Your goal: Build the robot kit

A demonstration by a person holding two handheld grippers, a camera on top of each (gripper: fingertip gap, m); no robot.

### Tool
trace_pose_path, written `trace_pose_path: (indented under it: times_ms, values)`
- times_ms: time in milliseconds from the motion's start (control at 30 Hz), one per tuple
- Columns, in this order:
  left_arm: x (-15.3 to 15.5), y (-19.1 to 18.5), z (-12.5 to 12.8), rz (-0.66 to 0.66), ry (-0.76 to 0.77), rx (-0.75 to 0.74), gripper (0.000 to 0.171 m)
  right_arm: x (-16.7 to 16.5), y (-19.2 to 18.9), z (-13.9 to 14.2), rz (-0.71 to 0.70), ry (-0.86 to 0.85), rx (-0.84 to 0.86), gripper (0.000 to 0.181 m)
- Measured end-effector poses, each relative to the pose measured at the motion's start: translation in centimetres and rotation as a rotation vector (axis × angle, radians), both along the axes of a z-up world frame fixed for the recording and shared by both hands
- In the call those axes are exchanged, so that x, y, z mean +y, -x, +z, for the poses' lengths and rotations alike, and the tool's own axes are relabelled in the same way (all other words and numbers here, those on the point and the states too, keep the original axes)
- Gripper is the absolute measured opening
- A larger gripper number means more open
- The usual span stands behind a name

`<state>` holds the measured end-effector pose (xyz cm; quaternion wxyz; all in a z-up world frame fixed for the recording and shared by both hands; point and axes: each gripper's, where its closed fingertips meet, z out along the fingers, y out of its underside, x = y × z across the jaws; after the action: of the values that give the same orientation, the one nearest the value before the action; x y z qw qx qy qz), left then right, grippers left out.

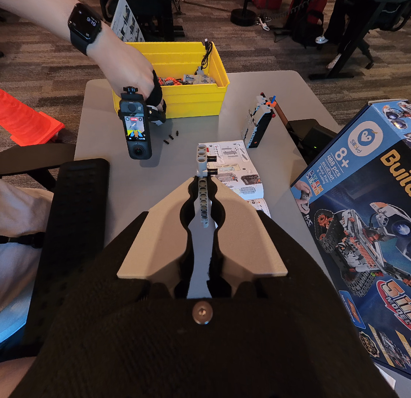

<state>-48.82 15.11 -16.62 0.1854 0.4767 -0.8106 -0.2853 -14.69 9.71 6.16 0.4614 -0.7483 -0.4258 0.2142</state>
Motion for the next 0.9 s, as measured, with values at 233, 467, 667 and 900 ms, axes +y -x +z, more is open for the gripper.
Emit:
trace_pose_path:
  times_ms: [233, 467, 667, 900]
  values:
    - [0.5, 0.7, 0.1, 0.015, -0.017, 0.107, 0.045, -0.3, 0.1, 0.0, 0.004, -0.002, -0.015, 0.007]
    - [0.9, 1.1, 0.1, 0.027, -0.027, 0.163, 0.035, -0.6, 0.1, 0.3, 0.01, -0.01, -0.02, 0.007]
    - [1.2, 1.0, 0.1, 0.009, -0.025, 0.164, 0.014, -0.9, 0.0, 0.6, 0.015, -0.019, -0.01, 0.007]
    - [0.9, 1.0, 0.6, 0.043, -0.011, 0.109, 0.013, -0.8, -0.2, 0.7, 0.013, -0.019, -0.007, 0.007]
